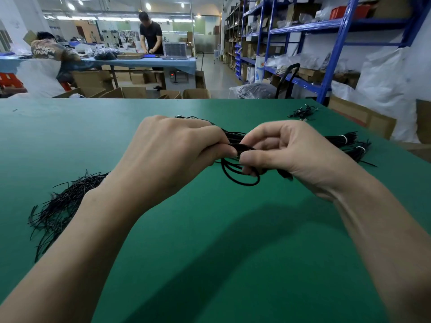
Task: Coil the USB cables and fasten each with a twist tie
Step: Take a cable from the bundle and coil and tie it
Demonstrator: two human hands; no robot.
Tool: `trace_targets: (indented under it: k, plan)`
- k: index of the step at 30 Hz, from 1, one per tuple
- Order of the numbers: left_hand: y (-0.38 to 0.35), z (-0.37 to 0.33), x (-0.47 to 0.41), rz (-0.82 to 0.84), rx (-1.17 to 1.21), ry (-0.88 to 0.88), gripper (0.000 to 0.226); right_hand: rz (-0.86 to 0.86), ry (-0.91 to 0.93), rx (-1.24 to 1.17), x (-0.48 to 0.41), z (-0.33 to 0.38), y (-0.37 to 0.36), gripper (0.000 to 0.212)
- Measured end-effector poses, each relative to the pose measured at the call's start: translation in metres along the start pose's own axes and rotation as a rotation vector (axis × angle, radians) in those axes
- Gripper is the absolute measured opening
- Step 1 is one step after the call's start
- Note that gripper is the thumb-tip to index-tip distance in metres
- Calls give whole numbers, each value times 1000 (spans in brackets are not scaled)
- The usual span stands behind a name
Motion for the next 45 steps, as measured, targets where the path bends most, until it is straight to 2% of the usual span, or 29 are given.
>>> trace_targets:
  k: [4, 7, 9, 11, 14, 15, 17, 20, 22, 24, 27, 32, 36, 38, 40, 43, 45]
  plan:
    - [-4, 15, 4, -20, 64, 90, 29, -254, 134, 83, -3, 8, 34, 33]
    - [-1, 27, 6, -98, 50, 142, 30, -591, 223, 109, 8, 20, 63, 23]
    - [6, 34, 8, -181, 32, 171, 28, -692, 220, 107, 16, 24, 68, 35]
    - [11, 41, 10, -241, 13, 216, 28, -543, 99, 70, 11, 16, 51, 52]
    - [12, 43, 13, -283, -25, 260, 29, -114, -184, 50, 7, -9, -9, 74]
    - [12, 40, 13, -291, -43, 263, 28, -13, -253, -14, 8, -17, -28, 77]
    - [9, 29, 12, -290, -67, 251, 27, 61, -349, -257, 8, -28, -55, 79]
    - [-6, 8, 10, -247, -58, 227, 27, -34, -382, -638, 3, -35, -65, 78]
    - [-17, -4, 11, -226, -57, 224, 26, -181, -373, -808, 0, -40, -53, 71]
    - [-23, -14, 13, -229, -65, 212, 21, -319, -342, -896, 0, -44, -39, 55]
    - [-31, -21, 18, -227, -100, 218, 17, -408, -293, -932, -1, -47, -29, 36]
    - [-45, -19, 25, -202, -119, 302, 25, -507, -184, -718, 0, -51, -16, 29]
    - [-65, -21, 24, -21, -75, 356, 20, -563, -116, -441, -2, -53, -1, 32]
    - [-67, -16, 22, 28, 3, 401, 22, -625, -26, -277, -2, -46, 14, 33]
    - [-54, 1, 20, -32, 74, 491, 33, -650, 73, -118, -3, -32, 26, 32]
    - [-40, 28, 21, -155, 276, 600, 28, -594, 171, 202, -2, -13, 21, 28]
    - [-52, 34, 22, -72, 442, 669, 38, -519, 200, 376, -1, -6, 2, 24]
Point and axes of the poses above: each hand's wrist, its own x-axis away from the middle knuckle, its own y-axis out of the back of the hand, z = x × y, the point moved 10 cm from there along -x, towards the middle knuckle, and after that the axes turned 6 degrees about -z, right-handed, at the moved point
